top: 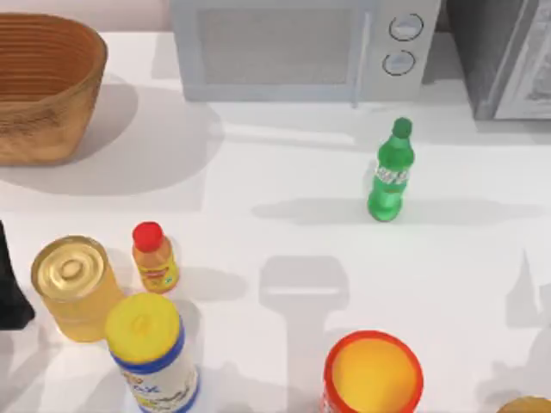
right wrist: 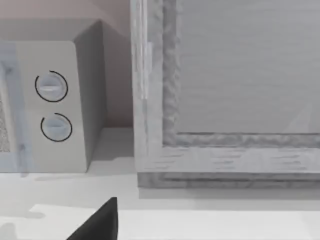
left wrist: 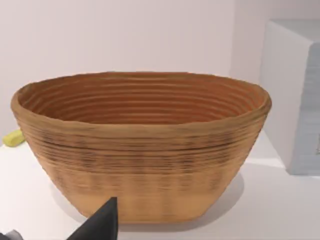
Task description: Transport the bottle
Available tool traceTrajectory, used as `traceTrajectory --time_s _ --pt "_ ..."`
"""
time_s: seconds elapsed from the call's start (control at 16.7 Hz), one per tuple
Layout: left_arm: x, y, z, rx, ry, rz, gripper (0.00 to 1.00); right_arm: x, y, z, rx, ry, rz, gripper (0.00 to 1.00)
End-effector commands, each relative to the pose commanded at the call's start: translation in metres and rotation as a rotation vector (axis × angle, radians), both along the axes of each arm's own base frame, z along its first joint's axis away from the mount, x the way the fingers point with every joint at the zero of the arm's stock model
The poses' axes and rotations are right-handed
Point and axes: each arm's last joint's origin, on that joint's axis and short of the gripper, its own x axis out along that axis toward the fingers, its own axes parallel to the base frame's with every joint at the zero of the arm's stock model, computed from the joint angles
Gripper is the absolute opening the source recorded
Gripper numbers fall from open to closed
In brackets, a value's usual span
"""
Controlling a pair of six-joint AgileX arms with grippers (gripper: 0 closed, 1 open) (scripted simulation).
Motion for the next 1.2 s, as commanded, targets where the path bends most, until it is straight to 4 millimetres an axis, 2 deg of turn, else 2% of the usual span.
traceTrajectory --time_s 0.24,0.42,0.66,0.78,0.96,1.2 --pt "0.001 -0.002 0.002 0.004 0.013 -0.015 1.0 0.0 0.0 0.0 0.0 0.0 0.0 1.0" --pt "0.007 -0.009 0.011 0.018 0.056 -0.078 1.0 0.0 0.0 0.0 0.0 0.0 0.0 1.0" --pt "0.031 -0.029 0.032 0.045 0.149 -0.224 1.0 0.0 0.0 0.0 0.0 0.0 0.0 1.0" --pt "0.052 -0.047 0.041 0.061 0.204 -0.312 1.0 0.0 0.0 0.0 0.0 0.0 0.0 1.0" --pt "0.09 -0.085 0.044 0.089 0.282 -0.441 1.0 0.0 0.0 0.0 0.0 0.0 0.0 1.0" --pt "0.136 -0.15 0.024 0.127 0.353 -0.587 1.0 0.0 0.0 0.0 0.0 0.0 0.0 1.0"
